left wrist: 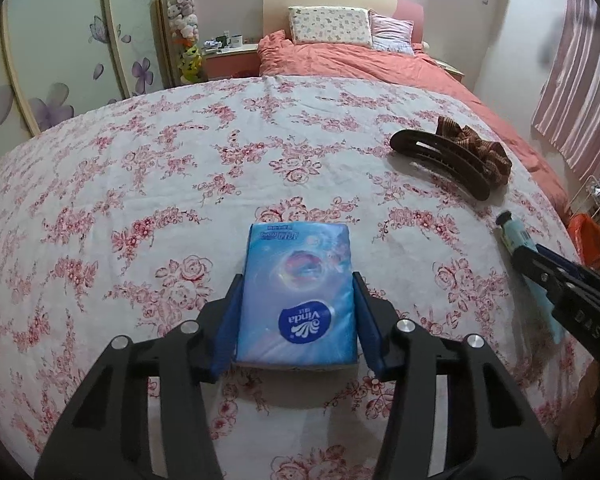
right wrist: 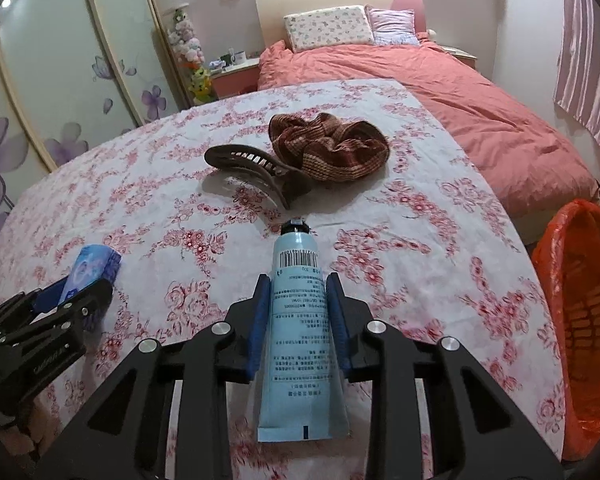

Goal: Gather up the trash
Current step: 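Grasp the light-blue tube with the right tool while the left tool grasps the blue tissue pack, then carry tube and tissue pack over the orange basket and open both tools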

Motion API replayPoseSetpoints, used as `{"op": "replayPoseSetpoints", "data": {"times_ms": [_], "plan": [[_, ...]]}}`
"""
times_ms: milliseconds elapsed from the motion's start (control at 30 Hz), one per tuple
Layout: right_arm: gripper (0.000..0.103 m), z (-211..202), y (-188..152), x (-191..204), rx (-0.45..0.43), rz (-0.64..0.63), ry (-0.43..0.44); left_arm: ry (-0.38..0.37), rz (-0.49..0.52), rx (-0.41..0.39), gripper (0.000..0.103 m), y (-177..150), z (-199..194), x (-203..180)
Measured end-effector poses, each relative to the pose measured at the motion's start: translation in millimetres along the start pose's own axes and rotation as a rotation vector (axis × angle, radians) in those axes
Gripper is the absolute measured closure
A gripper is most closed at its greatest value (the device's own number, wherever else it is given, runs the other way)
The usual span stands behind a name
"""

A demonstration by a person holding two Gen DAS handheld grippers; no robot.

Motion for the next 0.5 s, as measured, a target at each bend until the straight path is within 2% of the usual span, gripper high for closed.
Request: {"op": "replayPoseSetpoints", "data": {"times_ms": [267,500], "plan": [[0.074,-19,0,-17,-0.039,0.049,0.022,-0.006,-0.002,-0.021,0.053,0,-13,-4],[0.073,-6,-9,-21,0.016,0.037,-0.011,-0.007,0.013,0.015,0.053,-5,-5,-13]]}}
Point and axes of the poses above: each gripper's, at about its wrist camera, not at the fingertips, and z roughly the way its jaws point, x to its left, y to its top, the point moved 4 cm from there along z, roughly the way its jaws point, and after that the axes turned 6 degrees about x, right-handed, at the moved point
